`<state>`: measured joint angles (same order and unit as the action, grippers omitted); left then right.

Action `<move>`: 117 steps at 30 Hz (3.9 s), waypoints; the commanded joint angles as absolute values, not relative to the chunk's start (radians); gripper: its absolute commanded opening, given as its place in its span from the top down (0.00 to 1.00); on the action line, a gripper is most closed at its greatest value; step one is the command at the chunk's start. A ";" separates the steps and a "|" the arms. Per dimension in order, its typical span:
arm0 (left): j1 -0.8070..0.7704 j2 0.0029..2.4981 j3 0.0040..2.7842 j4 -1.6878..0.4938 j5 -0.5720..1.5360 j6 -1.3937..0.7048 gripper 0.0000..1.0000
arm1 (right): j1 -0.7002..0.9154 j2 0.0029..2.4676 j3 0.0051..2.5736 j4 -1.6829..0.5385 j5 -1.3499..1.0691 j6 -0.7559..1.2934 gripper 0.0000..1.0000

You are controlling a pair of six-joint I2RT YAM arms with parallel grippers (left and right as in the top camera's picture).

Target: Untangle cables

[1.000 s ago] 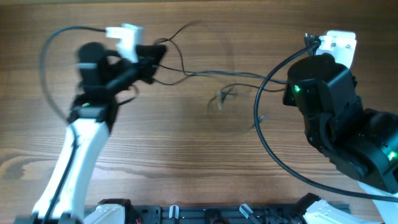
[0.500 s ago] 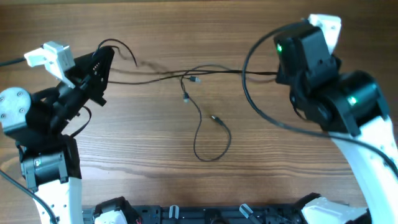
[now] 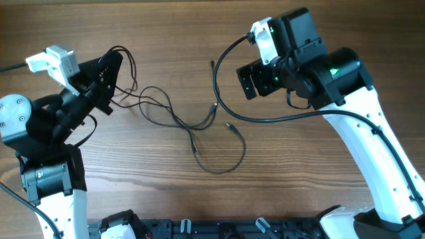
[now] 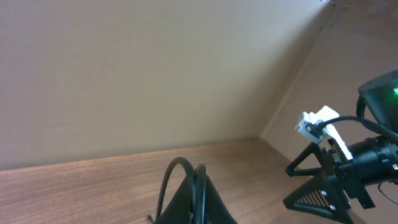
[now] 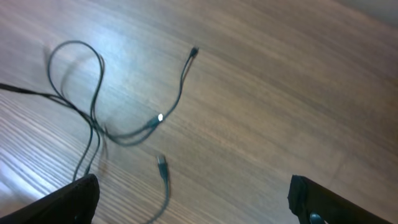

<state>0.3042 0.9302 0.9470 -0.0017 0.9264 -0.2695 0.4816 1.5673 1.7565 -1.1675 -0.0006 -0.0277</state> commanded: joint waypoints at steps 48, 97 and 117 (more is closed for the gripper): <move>0.310 1.274 0.950 -0.576 0.358 -0.171 0.00 | 0.828 2.095 1.756 -1.163 -0.295 -0.070 0.00; 0.310 1.147 0.950 -0.611 0.505 -0.193 0.00 | 0.803 1.932 2.008 -1.166 -0.233 0.077 0.96; 0.237 1.148 0.950 -0.668 0.991 0.049 0.05 | 0.682 1.547 2.339 -1.196 -0.207 0.051 0.96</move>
<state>0.2958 1.1591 0.9489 -0.6571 0.7040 -0.1444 0.6834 1.5299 2.3375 -1.1999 -0.1913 0.0628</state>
